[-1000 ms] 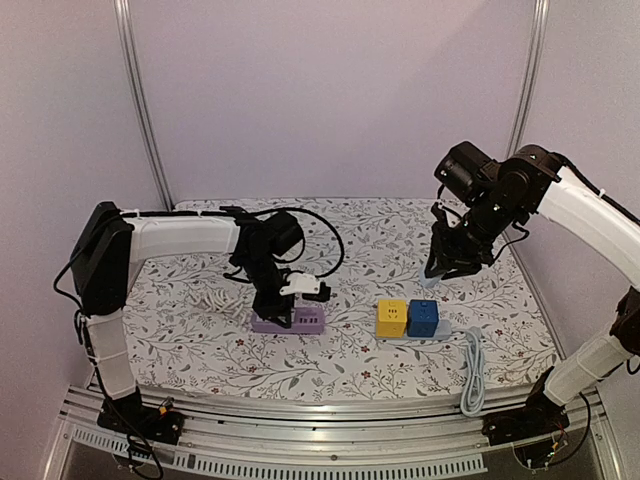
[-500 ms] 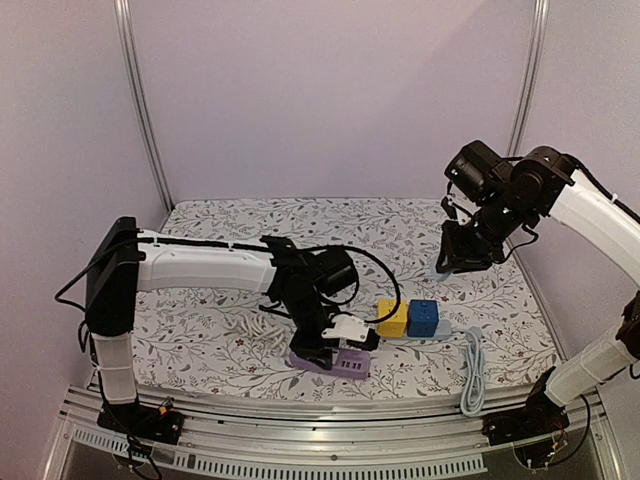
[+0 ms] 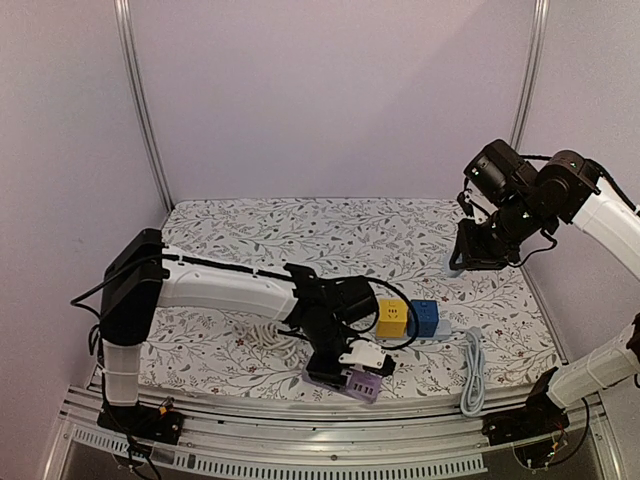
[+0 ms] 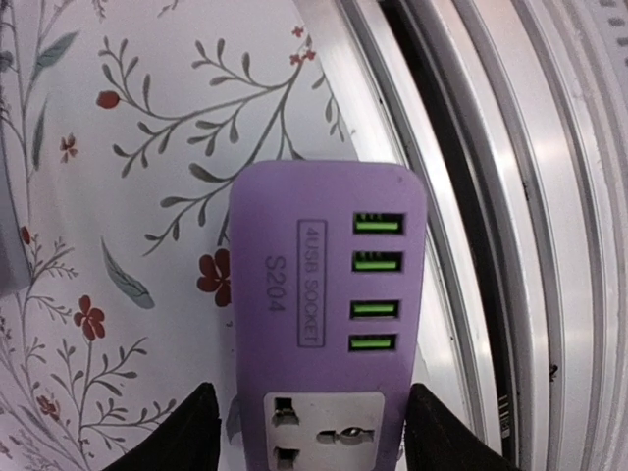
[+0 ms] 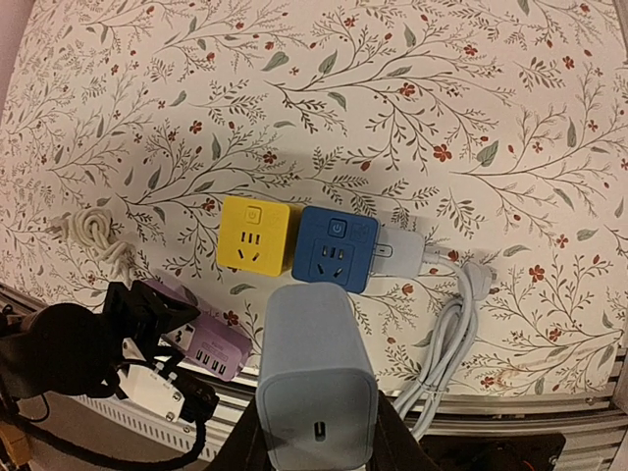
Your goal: Insert the plug
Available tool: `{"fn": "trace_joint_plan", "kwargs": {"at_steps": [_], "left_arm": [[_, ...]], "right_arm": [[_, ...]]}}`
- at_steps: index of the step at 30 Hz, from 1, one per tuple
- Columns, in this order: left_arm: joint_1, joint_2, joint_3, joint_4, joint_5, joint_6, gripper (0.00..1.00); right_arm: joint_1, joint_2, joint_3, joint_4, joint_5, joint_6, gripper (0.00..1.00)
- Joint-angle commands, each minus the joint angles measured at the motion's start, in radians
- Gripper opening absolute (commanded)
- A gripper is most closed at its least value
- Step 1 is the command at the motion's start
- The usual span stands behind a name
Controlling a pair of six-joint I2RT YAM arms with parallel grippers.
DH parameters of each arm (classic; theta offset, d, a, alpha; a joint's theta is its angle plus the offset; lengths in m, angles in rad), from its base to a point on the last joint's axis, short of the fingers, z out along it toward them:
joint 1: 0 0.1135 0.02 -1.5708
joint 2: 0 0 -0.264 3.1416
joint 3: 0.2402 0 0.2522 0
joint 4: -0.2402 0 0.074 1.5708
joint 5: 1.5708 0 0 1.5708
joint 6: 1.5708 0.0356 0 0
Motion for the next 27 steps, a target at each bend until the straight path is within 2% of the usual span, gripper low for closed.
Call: {"fn": "trace_joint_plan", "kwargs": {"at_steps": [1,2,3,4,11,15,17,23,27], "left_arm": [[-0.019,-0.047,-0.039,0.097,-0.024,-0.018,0.68],[-0.018,-0.068,-0.055,0.118,-0.033,-0.026,0.75],[-0.018,-0.092,-0.073,0.146,-0.043,-0.034,0.94],[-0.018,-0.116,-0.091,0.180,-0.052,-0.039,0.99],[-0.016,-0.272,-0.167,0.280,-0.152,-0.119,0.99],[-0.016,-0.409,-0.257,0.427,-0.367,-0.246,1.00],[-0.016,-0.471,-0.286,0.436,-0.436,-0.286,0.99],[-0.011,-0.552,-0.291,0.319,-0.769,-0.518,1.00],[0.024,-0.549,-0.243,0.143,-0.839,-0.627,1.00]], "right_arm": [[-0.005,-0.017,-0.012,-0.111,0.016,-0.007,0.00],[-0.005,-0.015,-0.011,-0.108,0.015,-0.012,0.00],[-0.005,-0.014,-0.009,-0.105,0.015,-0.020,0.00],[-0.005,-0.011,-0.008,-0.105,0.015,-0.025,0.00],[-0.005,-0.003,0.011,-0.075,0.013,-0.105,0.00],[-0.005,0.017,0.018,-0.049,0.003,-0.170,0.00],[-0.005,0.033,0.022,-0.038,0.002,-0.204,0.00],[-0.005,0.087,0.063,-0.005,0.010,-0.274,0.00],[-0.005,0.096,0.053,0.055,-0.024,-0.335,0.00]]}}
